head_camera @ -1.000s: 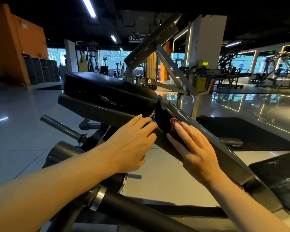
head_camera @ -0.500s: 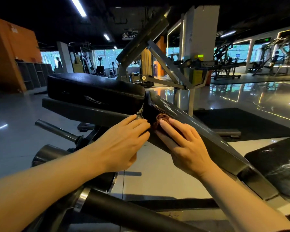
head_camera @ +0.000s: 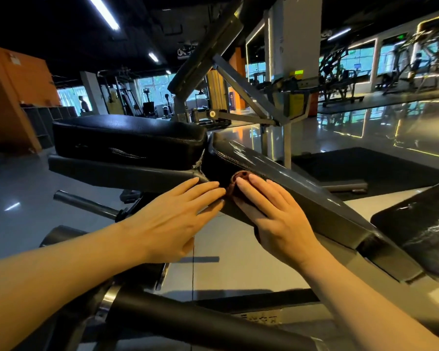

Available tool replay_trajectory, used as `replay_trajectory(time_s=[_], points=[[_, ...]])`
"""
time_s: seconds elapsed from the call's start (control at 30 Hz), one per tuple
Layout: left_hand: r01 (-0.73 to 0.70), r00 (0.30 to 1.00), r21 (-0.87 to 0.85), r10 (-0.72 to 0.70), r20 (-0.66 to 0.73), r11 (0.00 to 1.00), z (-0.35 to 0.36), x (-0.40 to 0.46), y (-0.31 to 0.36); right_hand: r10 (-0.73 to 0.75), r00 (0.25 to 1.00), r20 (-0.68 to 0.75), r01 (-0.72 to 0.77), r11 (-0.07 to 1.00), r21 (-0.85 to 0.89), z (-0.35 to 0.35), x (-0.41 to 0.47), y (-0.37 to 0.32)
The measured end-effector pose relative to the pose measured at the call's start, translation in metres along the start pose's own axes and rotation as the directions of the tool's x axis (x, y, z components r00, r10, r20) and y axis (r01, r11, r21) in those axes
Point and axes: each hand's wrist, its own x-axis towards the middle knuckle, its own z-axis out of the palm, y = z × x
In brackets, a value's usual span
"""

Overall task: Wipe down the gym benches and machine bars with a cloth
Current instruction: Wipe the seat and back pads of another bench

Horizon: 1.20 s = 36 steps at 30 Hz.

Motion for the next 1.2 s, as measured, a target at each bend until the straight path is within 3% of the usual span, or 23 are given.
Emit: replay_trajectory(time_s=[0.13,0.2,0.37,0.53,0.7,0.9,0.97,1.2], points=[[-0.057,0.998,0.004,0.057,-0.029,0.998,-0.008,0.005,0.000,0.050,0.998,-0.046,-0.052,0.998,-0.034,-0.010,-0.052,0.023],[-0.084,0.996,-0.002,0.084,0.032,0.996,-0.009,0.008,0.003,0.083,0.996,-0.043,-0.086,0.994,-0.066,-0.014,-0.063,0.027],[-0.086,0.996,-0.032,0.086,0.013,0.996,-0.004,0.020,0.015,0.121,0.979,-0.166,-0.120,0.993,0.016,-0.010,-0.038,0.004],[-0.084,0.996,-0.005,0.084,-0.015,0.996,-0.003,0.023,0.011,0.161,0.987,0.006,-0.161,0.987,-0.011,-0.001,-0.015,-0.014],[-0.098,0.995,0.012,0.098,-0.010,0.995,0.003,0.029,0.011,0.114,0.993,0.019,-0.112,0.990,-0.088,-0.004,-0.045,0.005],[-0.217,0.950,-0.053,0.224,0.220,0.975,0.006,0.045,0.040,0.134,0.987,0.089,-0.115,0.975,-0.188,-0.019,-0.109,0.038],[-0.222,0.950,-0.081,0.235,0.206,0.972,0.003,0.054,0.049,0.150,0.983,0.101,-0.131,0.975,-0.177,-0.024,-0.120,0.042],[-0.147,0.982,-0.110,0.159,0.106,0.983,0.002,0.072,0.071,0.185,0.979,-0.085,-0.192,0.978,-0.086,-0.028,-0.082,0.031]])
